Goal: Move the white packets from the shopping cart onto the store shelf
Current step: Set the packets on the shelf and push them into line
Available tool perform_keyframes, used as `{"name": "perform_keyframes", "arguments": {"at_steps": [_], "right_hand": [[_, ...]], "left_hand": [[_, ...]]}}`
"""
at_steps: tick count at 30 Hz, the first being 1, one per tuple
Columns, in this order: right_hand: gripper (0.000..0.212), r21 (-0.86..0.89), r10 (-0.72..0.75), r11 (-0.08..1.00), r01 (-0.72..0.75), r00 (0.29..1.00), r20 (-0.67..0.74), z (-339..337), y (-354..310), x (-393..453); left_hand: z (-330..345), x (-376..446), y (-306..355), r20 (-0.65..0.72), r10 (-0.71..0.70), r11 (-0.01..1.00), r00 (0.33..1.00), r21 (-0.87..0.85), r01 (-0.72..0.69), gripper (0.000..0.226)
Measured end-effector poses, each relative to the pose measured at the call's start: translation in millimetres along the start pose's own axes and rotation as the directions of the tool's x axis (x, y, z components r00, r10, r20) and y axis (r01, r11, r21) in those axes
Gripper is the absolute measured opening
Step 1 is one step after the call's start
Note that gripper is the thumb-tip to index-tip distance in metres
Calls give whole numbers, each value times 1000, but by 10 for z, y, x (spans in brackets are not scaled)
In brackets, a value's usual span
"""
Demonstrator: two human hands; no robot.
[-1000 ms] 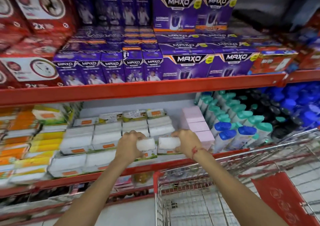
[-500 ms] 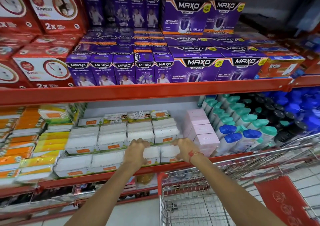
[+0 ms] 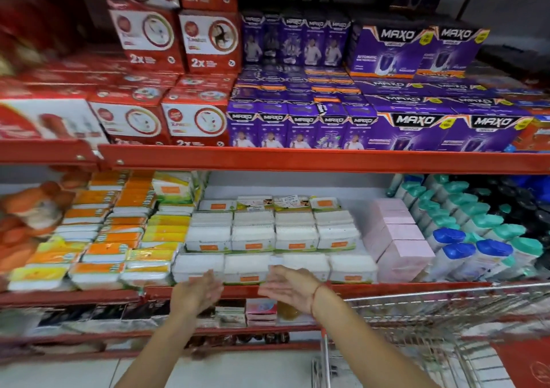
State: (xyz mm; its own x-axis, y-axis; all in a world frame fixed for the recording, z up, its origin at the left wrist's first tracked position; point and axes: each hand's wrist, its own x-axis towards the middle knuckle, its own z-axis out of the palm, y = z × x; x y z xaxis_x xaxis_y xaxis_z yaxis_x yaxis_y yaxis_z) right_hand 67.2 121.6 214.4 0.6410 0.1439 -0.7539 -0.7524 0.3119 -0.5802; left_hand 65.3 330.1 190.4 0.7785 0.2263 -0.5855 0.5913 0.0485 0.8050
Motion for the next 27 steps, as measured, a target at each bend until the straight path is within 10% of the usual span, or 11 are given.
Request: {"name": "perform_keyframes", "arguments": {"at_steps": [9, 27], "right_hand": [[51, 422, 67, 907, 1, 987, -146, 691, 103, 402], [46, 290, 46, 957, 14, 979, -200, 679, -212, 668]], "left_hand": [[-266, 247, 330, 149, -238, 921, 960, -280, 272, 51], [-119, 584, 527, 147, -239, 938, 960, -223, 267, 49]]}}
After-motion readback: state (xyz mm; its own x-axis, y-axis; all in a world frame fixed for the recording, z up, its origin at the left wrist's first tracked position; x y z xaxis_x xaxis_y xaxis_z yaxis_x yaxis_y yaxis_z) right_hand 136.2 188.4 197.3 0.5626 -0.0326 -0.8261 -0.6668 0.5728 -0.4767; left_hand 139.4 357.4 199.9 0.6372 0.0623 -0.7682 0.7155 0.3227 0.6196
